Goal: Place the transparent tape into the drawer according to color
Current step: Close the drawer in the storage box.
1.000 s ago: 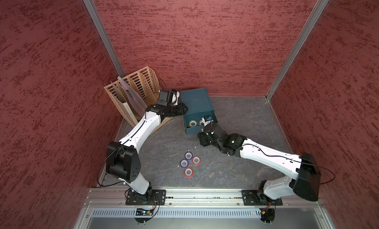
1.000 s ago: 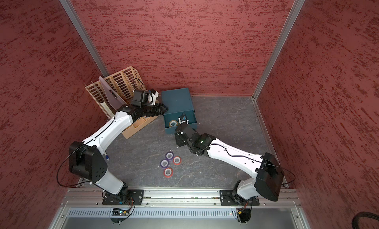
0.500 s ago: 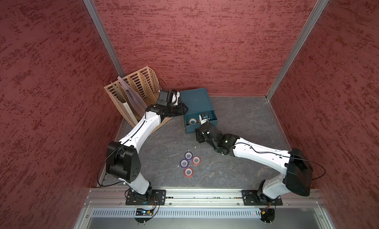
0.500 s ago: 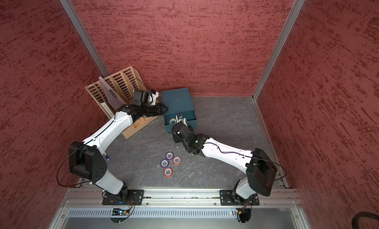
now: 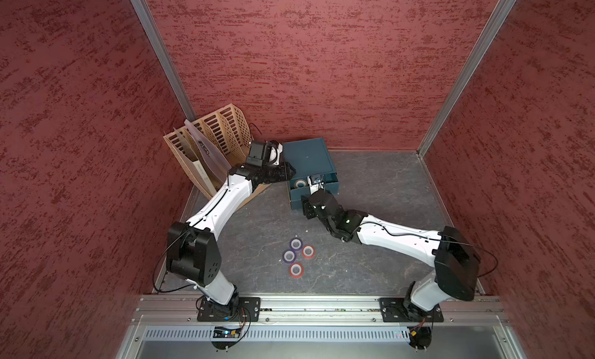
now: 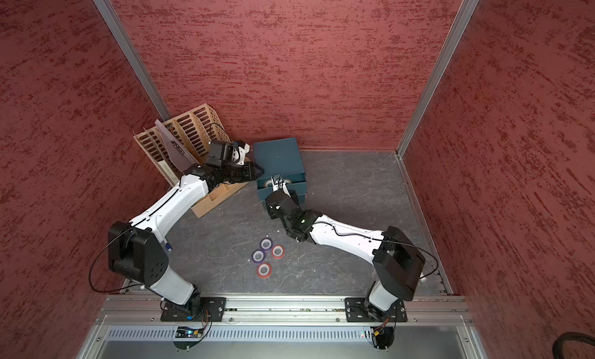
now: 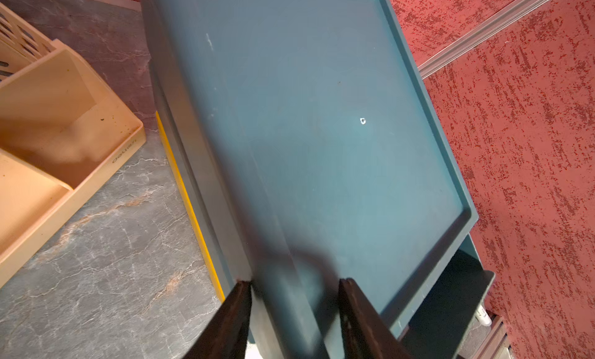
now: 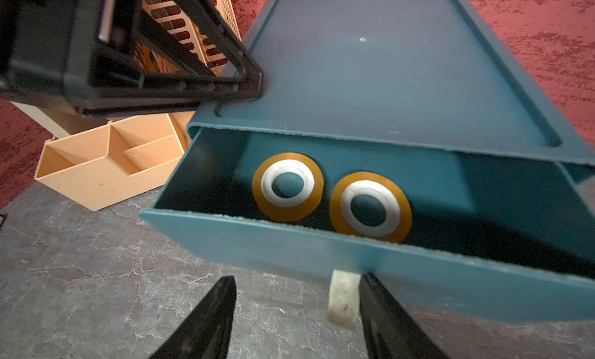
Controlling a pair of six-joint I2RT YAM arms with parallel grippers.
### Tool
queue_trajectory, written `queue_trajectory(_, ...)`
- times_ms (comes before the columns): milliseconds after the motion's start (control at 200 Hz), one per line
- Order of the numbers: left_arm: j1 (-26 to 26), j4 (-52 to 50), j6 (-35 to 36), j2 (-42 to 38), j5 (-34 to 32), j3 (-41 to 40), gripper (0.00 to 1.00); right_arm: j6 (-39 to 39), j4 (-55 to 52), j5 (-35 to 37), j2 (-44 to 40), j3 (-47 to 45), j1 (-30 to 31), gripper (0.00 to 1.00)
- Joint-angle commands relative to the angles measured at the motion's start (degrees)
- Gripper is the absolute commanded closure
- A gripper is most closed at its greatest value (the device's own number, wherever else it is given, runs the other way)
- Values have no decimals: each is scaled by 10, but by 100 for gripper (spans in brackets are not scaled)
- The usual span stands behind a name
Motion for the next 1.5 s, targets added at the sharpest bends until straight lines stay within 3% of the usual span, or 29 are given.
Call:
queue_trajectory(0,-1,-23,16,10,8,1,53,-23,52,5,15,7,-11,34)
queue_trajectory(1112,-1,-27,28,3,17,-3,56,-44,134,-8,72,31,-59,30)
queue_trajectory(1493,1,-24,28,3,17,-7,56,75,55,-48,-36,-46,-59,29)
